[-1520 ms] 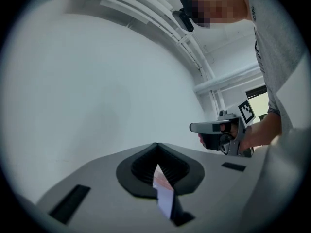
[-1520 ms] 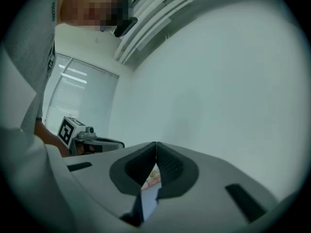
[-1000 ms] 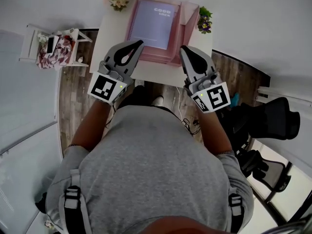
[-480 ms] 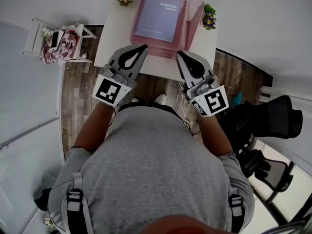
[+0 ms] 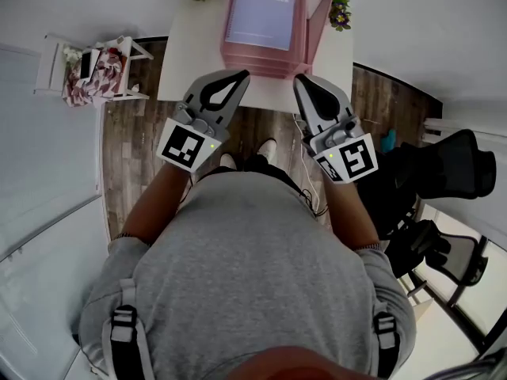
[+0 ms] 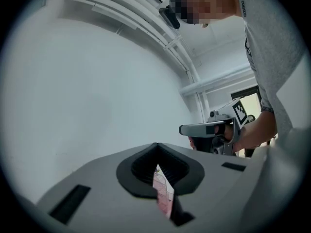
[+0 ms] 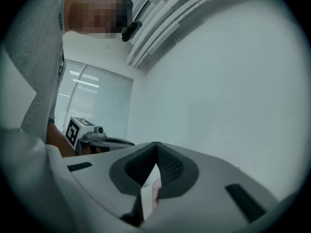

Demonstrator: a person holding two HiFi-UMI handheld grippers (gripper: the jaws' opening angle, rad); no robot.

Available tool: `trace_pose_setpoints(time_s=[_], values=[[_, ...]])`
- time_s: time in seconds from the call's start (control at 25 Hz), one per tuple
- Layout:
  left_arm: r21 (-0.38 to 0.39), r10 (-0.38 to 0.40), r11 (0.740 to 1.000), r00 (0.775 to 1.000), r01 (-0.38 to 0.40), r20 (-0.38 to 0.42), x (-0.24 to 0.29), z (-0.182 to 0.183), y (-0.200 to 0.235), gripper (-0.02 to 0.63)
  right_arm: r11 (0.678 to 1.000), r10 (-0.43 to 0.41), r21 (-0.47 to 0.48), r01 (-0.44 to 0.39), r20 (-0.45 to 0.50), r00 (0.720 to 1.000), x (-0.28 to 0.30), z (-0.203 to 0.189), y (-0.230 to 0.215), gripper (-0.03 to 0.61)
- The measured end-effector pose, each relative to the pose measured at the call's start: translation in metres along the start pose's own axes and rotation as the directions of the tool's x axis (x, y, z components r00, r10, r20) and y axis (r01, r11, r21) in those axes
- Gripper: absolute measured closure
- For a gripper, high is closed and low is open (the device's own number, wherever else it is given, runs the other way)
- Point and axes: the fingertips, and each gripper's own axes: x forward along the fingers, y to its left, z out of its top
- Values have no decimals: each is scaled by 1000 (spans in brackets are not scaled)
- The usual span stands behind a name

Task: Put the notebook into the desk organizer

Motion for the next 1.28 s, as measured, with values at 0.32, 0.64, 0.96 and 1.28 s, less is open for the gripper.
trace_pose_setpoints(time_s=[0.32, 0.64, 0.96, 1.28], values=[[0, -8, 1000, 1000, 8, 13, -12, 9, -5, 595, 1000, -14, -17, 14, -15, 1000, -10, 1, 14, 571], [1, -4, 1000, 1000, 4, 19, -15, 13, -6, 595, 1000, -14, -15, 13, -19, 1000, -12, 2, 19, 571], [1, -3, 1000, 1000, 3, 16, -16, 12, -7, 595, 1000, -18, -12, 18, -20, 1000, -16, 2, 21, 571], [9, -10, 1000, 1000, 10, 6, -15, 8, -10, 595, 1000, -15, -14, 14, -27, 1000, -19, -1, 23, 571]])
